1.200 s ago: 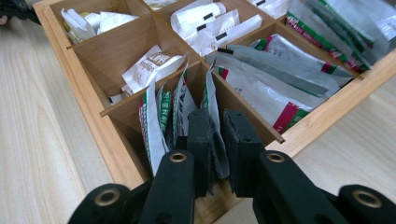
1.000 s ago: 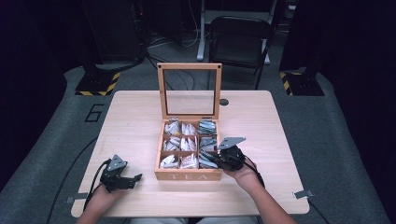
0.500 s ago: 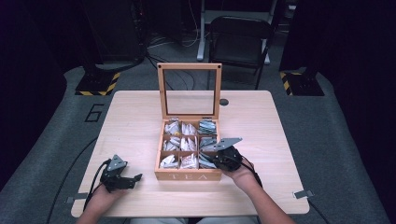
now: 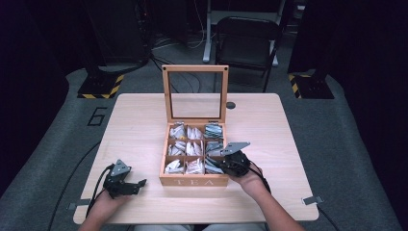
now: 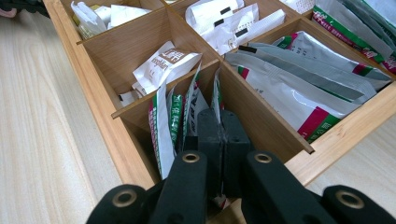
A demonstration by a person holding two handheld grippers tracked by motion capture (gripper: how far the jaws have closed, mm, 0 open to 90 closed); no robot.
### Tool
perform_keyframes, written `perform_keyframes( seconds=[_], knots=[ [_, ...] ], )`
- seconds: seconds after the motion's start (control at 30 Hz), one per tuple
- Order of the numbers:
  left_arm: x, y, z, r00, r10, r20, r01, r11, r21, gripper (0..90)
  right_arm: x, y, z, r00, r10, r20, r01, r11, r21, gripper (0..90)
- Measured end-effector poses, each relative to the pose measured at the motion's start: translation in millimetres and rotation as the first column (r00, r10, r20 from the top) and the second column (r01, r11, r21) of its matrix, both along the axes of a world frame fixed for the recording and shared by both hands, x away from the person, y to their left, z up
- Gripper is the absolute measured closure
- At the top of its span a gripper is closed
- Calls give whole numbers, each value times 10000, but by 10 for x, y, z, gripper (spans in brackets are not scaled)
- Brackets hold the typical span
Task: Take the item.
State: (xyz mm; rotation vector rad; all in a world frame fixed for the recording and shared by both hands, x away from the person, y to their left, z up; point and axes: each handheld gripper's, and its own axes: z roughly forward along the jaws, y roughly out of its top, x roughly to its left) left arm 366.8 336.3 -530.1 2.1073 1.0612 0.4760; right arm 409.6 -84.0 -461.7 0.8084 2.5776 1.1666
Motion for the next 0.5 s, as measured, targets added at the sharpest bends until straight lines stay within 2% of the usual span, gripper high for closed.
perform_keyframes(
  seconds=[0.23, 0.27, 0.47, 0.5],
  knots=[
    [0, 0, 0, 10000, 0, 7, 0, 10000, 4, 138, -25, -36, 123, 10000, 31, 85, -34, 9995, 323, 893],
    [0, -1, -1, 10000, 10, 5, -10, 10000, -11, 138, -38, -50, 185, 9997, 101, 200, -108, 9992, 373, 893],
    [0, -1, 0, 10000, 11, 7, -11, 10000, 7, 138, -45, -71, 305, 9993, 119, 354, -139, 9984, 551, 893],
    [0, 0, 0, 10000, 6, 5, -6, 10000, 13, 138, -39, -85, 360, 9986, 166, 494, -198, 9976, 666, 893]
  ],
)
